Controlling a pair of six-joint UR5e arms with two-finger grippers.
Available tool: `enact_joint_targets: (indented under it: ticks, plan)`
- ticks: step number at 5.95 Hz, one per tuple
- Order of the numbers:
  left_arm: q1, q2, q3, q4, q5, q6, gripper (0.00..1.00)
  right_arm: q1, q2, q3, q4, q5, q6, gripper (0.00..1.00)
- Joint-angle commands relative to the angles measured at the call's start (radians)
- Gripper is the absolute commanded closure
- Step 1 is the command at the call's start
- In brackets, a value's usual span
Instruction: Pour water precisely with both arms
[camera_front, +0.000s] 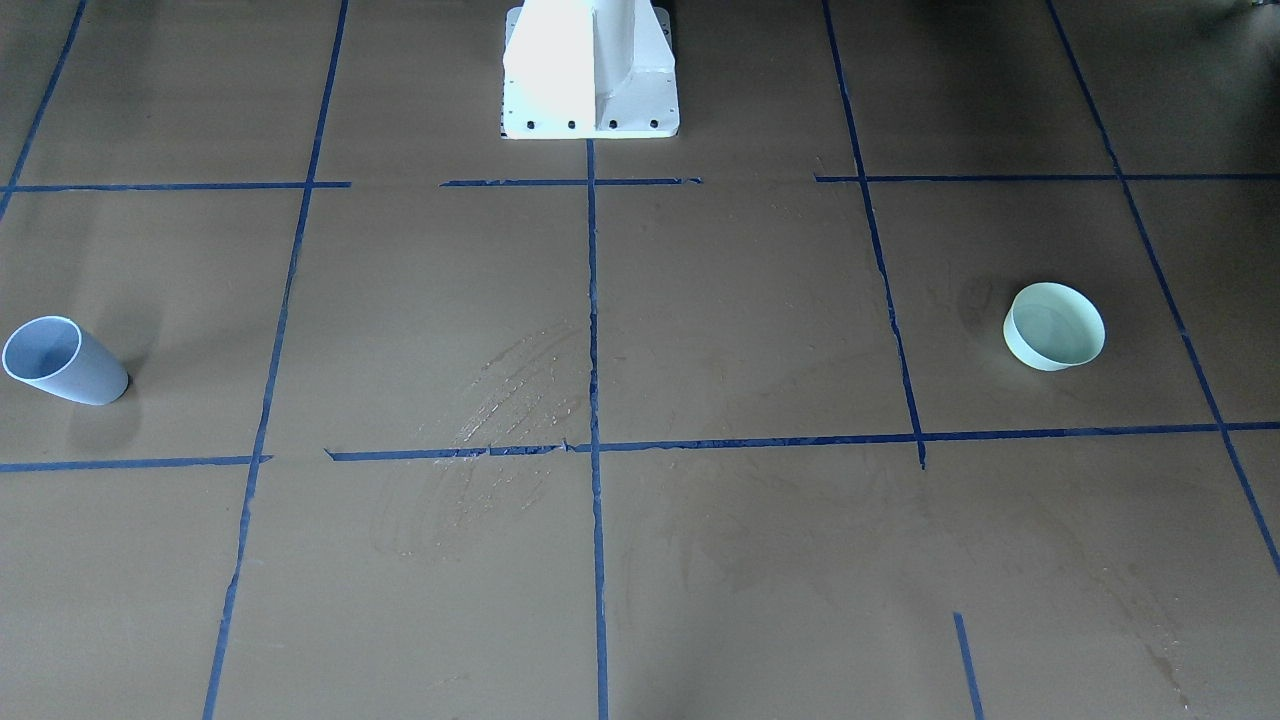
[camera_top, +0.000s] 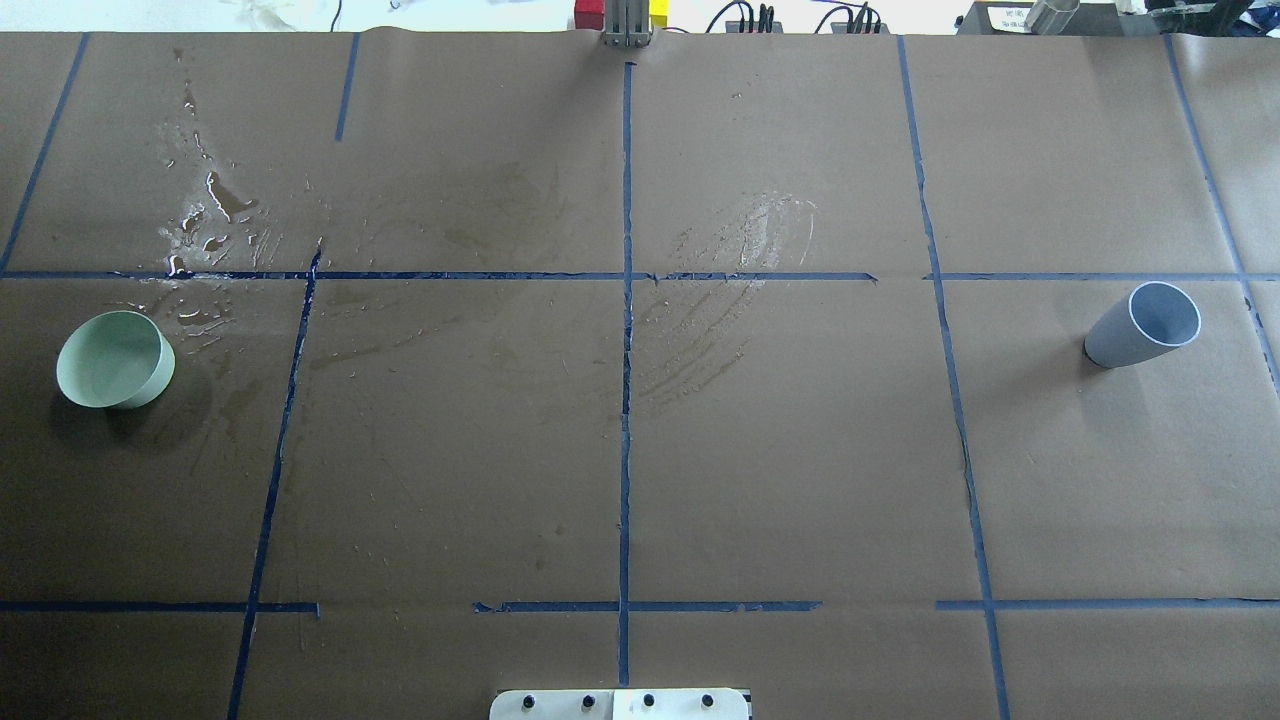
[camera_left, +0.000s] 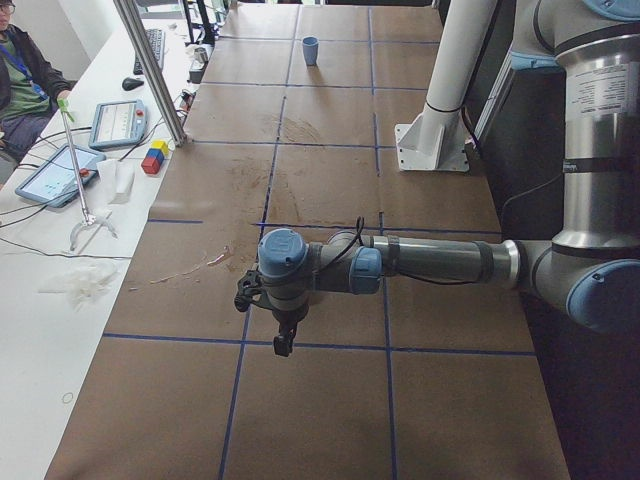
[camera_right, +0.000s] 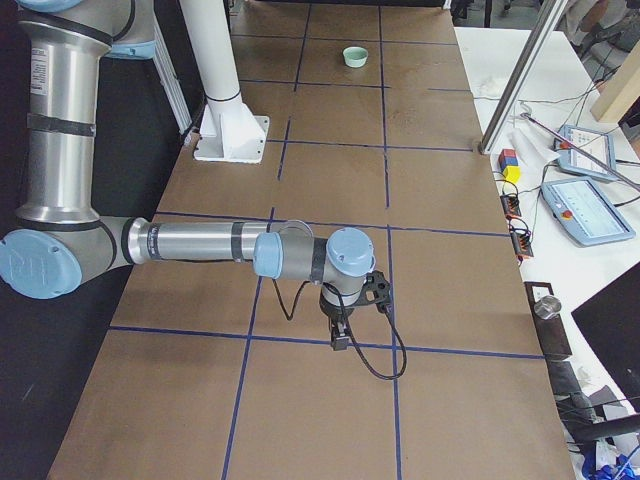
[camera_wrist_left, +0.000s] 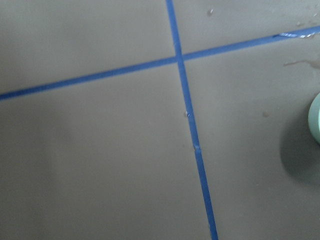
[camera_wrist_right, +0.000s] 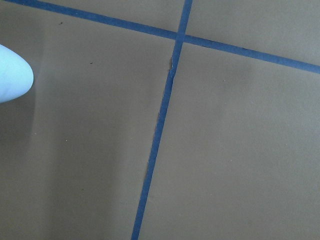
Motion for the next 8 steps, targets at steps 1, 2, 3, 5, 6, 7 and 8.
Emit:
enact_joint_targets:
  ticks: [1, 2, 3, 5, 6, 7, 8]
  plan:
    - [0.0, -0.019, 0.015, -0.038, -0.008, 0.002, 0.0, 0.0, 0.0, 0.001, 0.0, 0.0, 0.0, 0.0]
    - [0.003, -0.023, -0.007, -0.049, -0.009, -0.012, 0.0, 0.0, 0.0, 0.001, 0.0, 0.0, 0.0, 0.0]
    - [0.047, -0.023, -0.007, -0.089, -0.009, -0.131, 0.0, 0.0, 0.0, 0.001, 0.0, 0.0, 0.0, 0.0]
    - [0.243, -0.017, 0.063, -0.428, -0.005, -0.626, 0.0, 0.0, 0.0, 0.001, 0.0, 0.0, 0.0, 0.0]
    - [0.333, -0.017, 0.128, -0.615, 0.0, -0.817, 0.0, 0.0, 0.0, -0.001, 0.0, 0.0, 0.0, 0.0]
    - [0.388, -0.02, 0.172, -0.712, 0.001, -0.951, 0.0, 0.0, 0.0, -0.001, 0.0, 0.0, 0.0, 0.0]
    - [0.418, -0.022, 0.189, -0.739, 0.001, -1.042, 0.06, 0.0, 0.0, -0.001, 0.0, 0.0, 0.0, 0.0]
